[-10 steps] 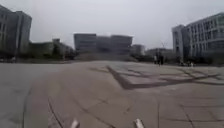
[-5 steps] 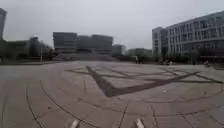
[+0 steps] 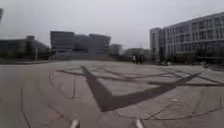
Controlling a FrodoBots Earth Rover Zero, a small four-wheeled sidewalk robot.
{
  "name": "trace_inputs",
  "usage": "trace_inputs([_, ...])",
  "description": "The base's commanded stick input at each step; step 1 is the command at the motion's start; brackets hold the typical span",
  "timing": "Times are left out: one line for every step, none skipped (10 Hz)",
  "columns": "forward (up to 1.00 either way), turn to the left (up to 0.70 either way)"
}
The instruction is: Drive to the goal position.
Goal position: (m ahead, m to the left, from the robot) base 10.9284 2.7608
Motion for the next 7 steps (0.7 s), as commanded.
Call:
trace_inputs([1.0, 0.02])
trace_inputs([1.0, 0.02])
trace_inputs([1.0, 0.02])
trace_inputs([1.0, 0.02])
trace_inputs([1.0, 0.02])
trace_inputs([1.0, 0.02])
trace_inputs([1.0, 0.02])
